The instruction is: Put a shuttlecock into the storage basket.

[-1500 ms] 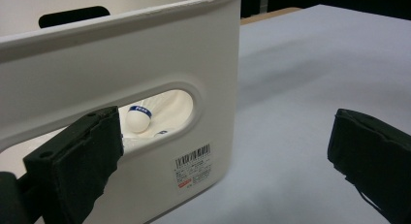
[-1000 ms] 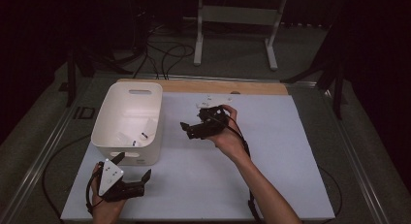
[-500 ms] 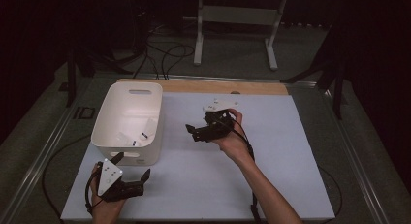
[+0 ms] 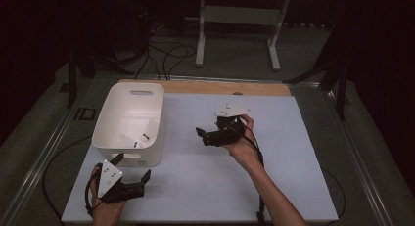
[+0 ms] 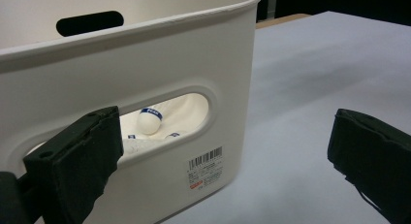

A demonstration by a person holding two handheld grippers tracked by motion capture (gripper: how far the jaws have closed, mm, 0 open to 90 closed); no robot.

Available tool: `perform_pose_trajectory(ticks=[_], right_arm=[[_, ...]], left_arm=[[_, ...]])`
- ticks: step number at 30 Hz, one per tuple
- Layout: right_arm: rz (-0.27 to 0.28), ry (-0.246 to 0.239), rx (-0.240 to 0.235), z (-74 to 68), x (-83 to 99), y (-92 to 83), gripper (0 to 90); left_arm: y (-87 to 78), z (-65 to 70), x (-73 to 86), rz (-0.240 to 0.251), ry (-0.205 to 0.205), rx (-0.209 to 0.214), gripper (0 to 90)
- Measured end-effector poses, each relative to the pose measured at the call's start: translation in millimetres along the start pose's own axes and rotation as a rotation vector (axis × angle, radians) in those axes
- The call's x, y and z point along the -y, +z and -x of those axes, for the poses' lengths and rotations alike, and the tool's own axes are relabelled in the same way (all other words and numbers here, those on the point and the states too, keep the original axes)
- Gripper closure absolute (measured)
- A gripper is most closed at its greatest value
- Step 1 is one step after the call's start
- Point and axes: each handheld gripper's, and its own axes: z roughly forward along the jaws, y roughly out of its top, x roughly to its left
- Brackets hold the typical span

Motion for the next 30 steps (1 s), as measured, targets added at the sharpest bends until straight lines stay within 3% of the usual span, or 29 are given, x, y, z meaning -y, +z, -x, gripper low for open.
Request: perform_pose_trajectory(ticks=[21, 30], right_arm=[[0.043, 0.070, 0.066, 17.7, 33.0, -26.2, 8.9], [0.063, 0.069, 0.102, 18.4, 44.5, -38.6, 8.9]], left_arm=[[-2.7, -4.3, -0.1, 0.008, -0.015, -0.015, 0.2], [-3.3, -4.4, -0.2, 0.014, -0.020, -0.020, 0.2]])
